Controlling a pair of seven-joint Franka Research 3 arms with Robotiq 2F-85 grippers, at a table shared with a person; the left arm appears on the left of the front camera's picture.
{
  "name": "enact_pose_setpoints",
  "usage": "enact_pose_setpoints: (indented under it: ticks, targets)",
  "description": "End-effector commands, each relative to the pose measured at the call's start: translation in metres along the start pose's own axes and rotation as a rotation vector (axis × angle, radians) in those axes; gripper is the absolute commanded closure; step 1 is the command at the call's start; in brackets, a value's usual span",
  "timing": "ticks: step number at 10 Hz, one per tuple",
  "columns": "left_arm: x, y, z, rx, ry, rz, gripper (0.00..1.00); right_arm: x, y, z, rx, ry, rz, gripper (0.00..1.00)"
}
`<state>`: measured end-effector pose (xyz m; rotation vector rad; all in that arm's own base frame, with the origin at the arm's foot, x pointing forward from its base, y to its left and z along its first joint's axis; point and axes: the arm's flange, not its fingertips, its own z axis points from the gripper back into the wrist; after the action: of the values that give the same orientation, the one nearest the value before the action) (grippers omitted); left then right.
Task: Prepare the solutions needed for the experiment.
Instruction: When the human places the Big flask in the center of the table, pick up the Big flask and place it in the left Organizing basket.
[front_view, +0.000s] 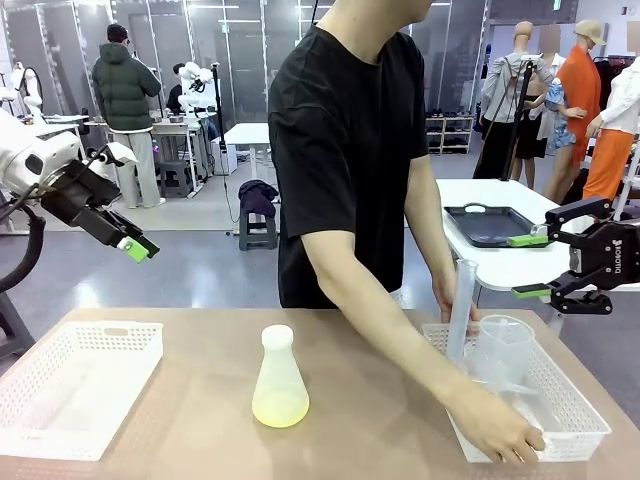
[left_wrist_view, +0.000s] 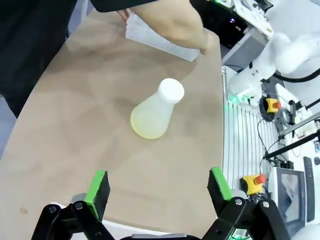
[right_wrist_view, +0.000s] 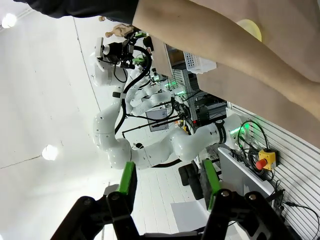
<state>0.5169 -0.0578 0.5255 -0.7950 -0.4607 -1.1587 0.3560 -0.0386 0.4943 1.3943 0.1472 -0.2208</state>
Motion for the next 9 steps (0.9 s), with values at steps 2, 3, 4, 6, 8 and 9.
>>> enact_pose_setpoints:
  ticks: [2,3,4,6,8,9]
  targets:
    - [0.02,0.058,-0.011,-0.139,0.056,-0.446,0.0,0.0,0.002,0.002,-0.006,0.005,-0.002,0.34]
    - [0.019,0.064,-0.014,-0.299,0.091,-0.531,0.0,0.0,0.002,0.002,-0.006,0.005,-0.002,0.34]
    - [0.017,0.067,-0.017,-0.417,0.017,-0.566,0.0,0.0,0.002,0.002,-0.006,0.005,-0.002,0.34]
    - [0.014,0.072,-0.038,-0.451,-0.014,-0.602,0.0,0.0,0.002,0.002,-0.006,0.005,-0.002,0.34]
    - [0.014,0.079,-0.046,-0.469,-0.056,-0.597,0.0,0.0,0.002,0.002,-0.006,0.005,-0.002,0.34]
    - [0.012,0.087,-0.046,-0.415,-0.006,-0.506,0.0,0.0,0.002,0.002,-0.006,0.005,-0.002,0.34]
